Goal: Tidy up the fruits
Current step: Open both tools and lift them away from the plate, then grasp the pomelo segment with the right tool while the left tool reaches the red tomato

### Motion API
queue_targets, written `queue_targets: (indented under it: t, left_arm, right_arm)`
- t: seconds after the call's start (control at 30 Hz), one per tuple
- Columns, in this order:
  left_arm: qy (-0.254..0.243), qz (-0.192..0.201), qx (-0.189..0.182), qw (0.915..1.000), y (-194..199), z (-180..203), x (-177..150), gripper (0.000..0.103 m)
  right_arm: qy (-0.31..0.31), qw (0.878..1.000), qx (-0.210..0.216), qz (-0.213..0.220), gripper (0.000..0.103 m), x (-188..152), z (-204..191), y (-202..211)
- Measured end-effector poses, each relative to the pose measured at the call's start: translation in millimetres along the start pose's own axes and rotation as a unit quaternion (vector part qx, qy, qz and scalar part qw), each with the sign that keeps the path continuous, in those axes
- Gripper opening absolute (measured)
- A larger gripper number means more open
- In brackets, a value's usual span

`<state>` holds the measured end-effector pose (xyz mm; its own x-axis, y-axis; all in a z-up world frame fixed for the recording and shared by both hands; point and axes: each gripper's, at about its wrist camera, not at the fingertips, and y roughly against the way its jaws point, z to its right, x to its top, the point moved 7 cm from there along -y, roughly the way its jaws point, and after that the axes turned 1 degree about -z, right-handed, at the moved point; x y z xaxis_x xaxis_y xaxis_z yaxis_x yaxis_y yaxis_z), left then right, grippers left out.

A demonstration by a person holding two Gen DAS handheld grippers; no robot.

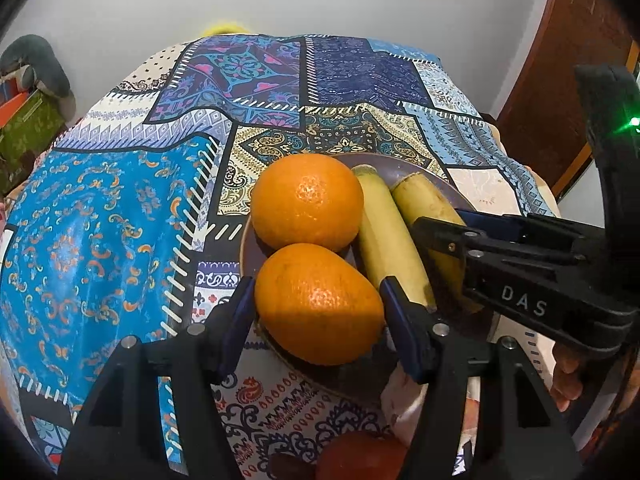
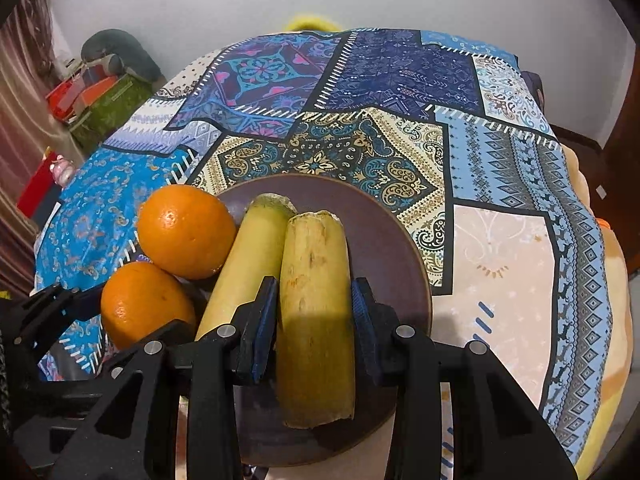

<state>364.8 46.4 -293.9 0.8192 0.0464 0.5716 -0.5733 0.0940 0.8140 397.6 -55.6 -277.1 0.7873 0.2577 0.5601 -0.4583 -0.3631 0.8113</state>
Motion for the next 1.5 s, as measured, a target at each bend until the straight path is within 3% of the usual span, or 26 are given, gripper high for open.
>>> queue_targets:
  t: [0.43, 0.9, 1.03, 1.5]
  left_arm:
    - [-0.005, 0.049, 0.012, 0.9987, 64, 4, 8, 0.068]
    - [-0.015, 0.079, 0.030, 0.9963, 136, 6, -20, 0.073]
    - [-0.013, 0.072, 0.037, 0.9966, 141, 1, -33, 0.073]
    - [0.012, 0.010, 0.044, 0.9989, 102, -34, -80, 0.073]
  right_arm:
    - [0.042, 0.998, -0.025, 0.044, 0.036, -2, -13, 54]
    - [0.051, 0.995, -0.018, 0.082, 0.038, -36, -30, 119]
    - [0.039, 0.996, -0.010, 0.083, 0.045, -48, -32, 123]
    - [0.070, 0.998, 0.003, 0.006, 0.045, -93, -55, 74]
